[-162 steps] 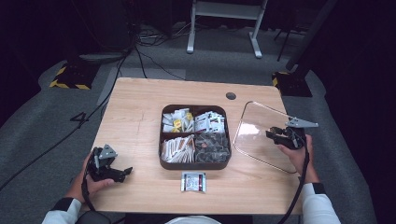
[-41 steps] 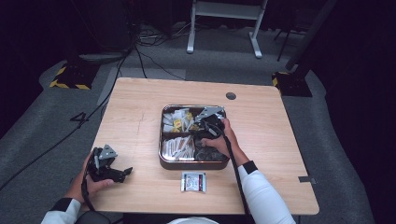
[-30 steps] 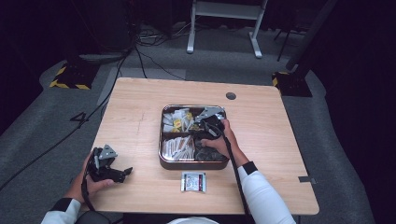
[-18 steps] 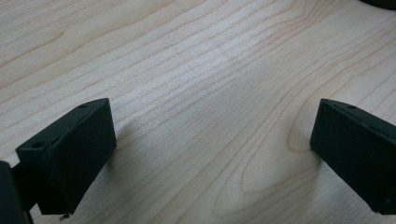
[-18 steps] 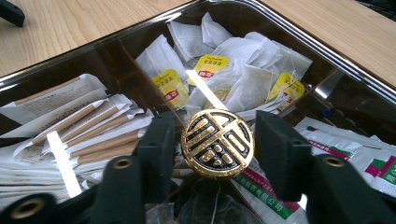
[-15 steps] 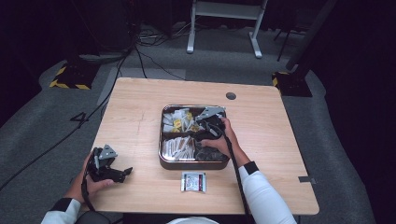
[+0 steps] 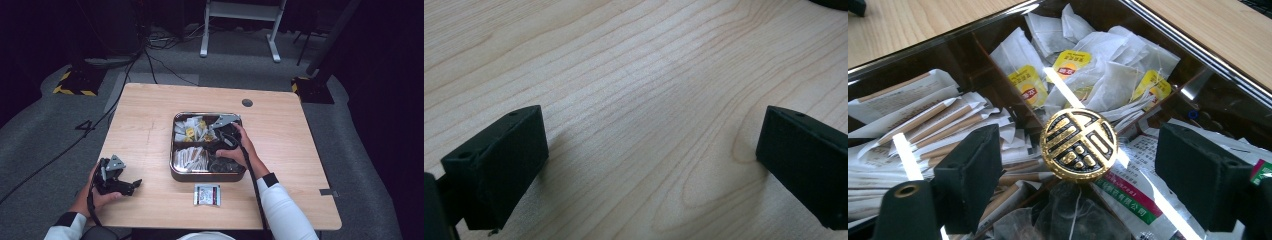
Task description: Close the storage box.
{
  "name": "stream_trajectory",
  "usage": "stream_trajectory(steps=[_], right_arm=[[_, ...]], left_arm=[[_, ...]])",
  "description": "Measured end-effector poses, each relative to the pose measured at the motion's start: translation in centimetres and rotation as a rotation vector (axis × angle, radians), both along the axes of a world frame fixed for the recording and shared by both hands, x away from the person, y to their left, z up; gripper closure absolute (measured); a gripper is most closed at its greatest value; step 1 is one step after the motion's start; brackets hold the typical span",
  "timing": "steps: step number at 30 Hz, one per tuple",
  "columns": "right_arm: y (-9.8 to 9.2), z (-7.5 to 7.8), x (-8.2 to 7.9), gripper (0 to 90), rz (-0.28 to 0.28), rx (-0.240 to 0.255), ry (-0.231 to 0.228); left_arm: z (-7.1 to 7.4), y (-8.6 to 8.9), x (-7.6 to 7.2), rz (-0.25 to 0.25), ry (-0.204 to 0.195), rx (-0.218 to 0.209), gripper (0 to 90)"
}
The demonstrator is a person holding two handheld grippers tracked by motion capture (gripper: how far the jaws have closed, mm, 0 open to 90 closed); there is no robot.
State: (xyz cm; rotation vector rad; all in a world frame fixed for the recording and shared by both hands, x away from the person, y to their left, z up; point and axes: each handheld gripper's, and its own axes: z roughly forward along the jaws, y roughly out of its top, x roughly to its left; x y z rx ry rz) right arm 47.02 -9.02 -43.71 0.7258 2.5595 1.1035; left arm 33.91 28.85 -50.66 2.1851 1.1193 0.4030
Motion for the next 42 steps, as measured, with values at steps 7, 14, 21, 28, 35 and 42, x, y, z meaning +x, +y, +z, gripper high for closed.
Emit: stream_trajectory(steps=[7,14,21,28,35,42], right_arm=[[-0.4,0.4,-0.3,22.7,0.005,-0.011,-0.008],[-0.9,0.8,-0.5,23.7,0.017,-0.022,-0.015],[-1.6,1.2,-0.8,24.1,0.019,-0.032,-0.029],[-2.7,1.6,-1.0,24.6,0.015,-0.033,-0.033],[-3.7,2.1,-1.3,24.4,0.009,-0.036,-0.045],[-5.0,2.4,-1.8,22.8,-0.004,-0.054,-0.065]], left_arm=[[0.0,0.0,0.0,-0.001,0.003,0.001,0.5],[0.0,0.0,0.0,-0.003,0.003,0.0,0.5],[0.0,0.0,0.0,-0.003,0.003,0.0,0.5],[0.0,0.0,0.0,-0.003,0.003,-0.001,0.5],[0.0,0.0,0.0,-0.004,0.002,0.0,0.5],[0.0,0.0,0.0,-0.003,0.003,0.0,0.5]])
